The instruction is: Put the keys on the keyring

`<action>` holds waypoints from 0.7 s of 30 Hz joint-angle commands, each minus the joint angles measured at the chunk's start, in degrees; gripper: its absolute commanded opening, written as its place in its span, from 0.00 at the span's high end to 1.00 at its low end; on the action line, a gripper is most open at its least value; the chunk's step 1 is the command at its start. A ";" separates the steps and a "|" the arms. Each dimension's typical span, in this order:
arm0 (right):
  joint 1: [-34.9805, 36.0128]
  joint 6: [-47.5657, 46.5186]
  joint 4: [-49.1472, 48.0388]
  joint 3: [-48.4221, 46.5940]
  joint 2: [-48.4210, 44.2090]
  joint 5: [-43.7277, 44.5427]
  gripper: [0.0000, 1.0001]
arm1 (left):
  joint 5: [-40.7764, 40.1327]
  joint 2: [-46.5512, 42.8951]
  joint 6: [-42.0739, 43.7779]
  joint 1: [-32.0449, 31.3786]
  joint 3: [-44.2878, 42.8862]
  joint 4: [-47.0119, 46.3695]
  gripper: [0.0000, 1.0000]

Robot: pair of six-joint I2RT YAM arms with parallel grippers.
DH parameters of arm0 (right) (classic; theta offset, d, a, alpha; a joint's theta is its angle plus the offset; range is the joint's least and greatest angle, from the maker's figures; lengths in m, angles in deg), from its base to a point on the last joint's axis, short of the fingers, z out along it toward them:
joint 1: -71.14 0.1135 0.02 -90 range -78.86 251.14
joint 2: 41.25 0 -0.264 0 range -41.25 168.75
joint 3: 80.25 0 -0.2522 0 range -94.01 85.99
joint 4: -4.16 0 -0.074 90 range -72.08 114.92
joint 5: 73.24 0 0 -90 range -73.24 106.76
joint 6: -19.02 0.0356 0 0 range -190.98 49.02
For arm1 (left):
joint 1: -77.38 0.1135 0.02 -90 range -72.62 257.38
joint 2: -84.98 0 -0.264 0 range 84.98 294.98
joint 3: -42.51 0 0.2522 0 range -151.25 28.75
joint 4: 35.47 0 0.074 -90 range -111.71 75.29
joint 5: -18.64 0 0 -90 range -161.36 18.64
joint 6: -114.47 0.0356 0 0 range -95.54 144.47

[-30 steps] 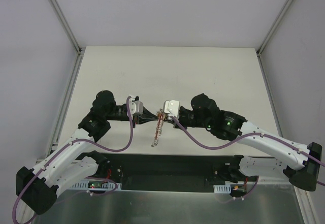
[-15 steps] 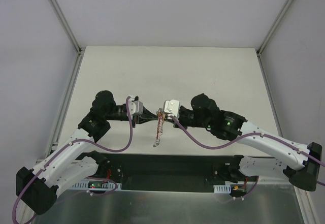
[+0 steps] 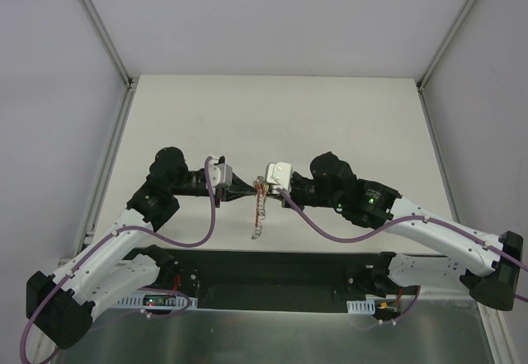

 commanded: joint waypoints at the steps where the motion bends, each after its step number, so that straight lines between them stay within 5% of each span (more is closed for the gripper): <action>1: 0.27 0.60 -1.76 -2.05 -0.79 -1.46 0.99 | 0.87 -0.70 -0.35 -0.51 -0.05 -3.61 1.00; 21: 0.27 1.21 -2.64 -2.22 -0.79 -1.73 0.99 | 1.92 0.61 -0.70 -1.12 -0.31 -3.61 1.00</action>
